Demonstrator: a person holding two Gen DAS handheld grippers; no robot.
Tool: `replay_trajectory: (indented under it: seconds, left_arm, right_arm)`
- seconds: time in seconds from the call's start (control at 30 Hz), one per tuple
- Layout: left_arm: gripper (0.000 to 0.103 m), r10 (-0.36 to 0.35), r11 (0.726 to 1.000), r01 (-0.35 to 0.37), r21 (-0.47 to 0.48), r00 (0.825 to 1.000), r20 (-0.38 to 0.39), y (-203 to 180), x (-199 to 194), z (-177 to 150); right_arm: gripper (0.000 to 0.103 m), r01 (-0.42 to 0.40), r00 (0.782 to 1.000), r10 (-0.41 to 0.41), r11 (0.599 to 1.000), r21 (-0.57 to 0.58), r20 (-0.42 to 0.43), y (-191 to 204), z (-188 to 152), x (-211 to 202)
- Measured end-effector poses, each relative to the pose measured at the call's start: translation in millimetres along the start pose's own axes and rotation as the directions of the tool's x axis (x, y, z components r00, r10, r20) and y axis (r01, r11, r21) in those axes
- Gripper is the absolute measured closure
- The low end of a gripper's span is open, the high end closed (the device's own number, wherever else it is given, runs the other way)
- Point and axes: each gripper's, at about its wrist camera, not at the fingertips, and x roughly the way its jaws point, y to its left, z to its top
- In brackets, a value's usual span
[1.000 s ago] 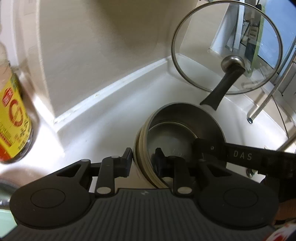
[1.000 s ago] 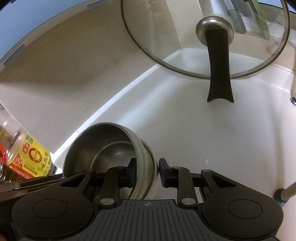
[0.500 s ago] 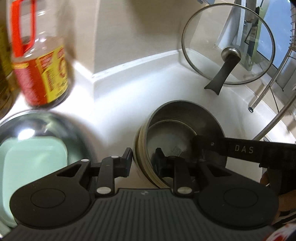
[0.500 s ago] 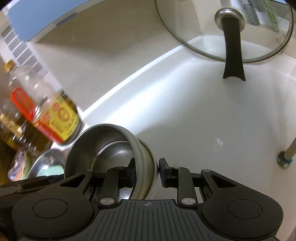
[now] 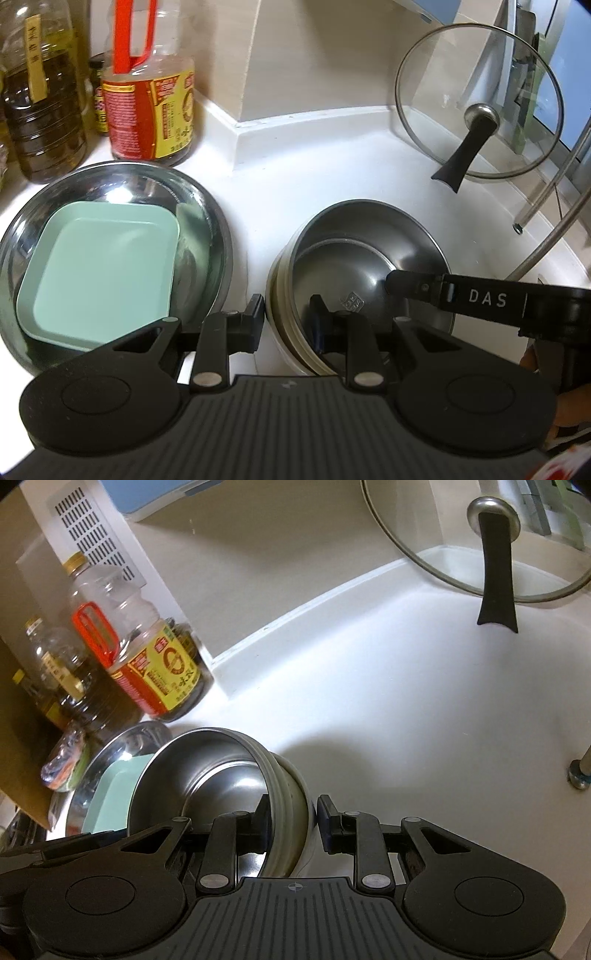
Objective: Organize plates and bowls
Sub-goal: 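Carry the bowl stack toward the steel bowl holding the green plate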
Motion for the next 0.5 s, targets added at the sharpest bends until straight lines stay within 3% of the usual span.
replay_trajectory:
  seconds: [0.5]
  left_arm:
    - [0.078,0.088,0.994,-0.085,-0.061,0.995,0.039,-4,-1,-10]
  right_arm:
    - [0.075,0.009,0.999,-0.011,0.998,0.062,0.04,-3,-13,-9]
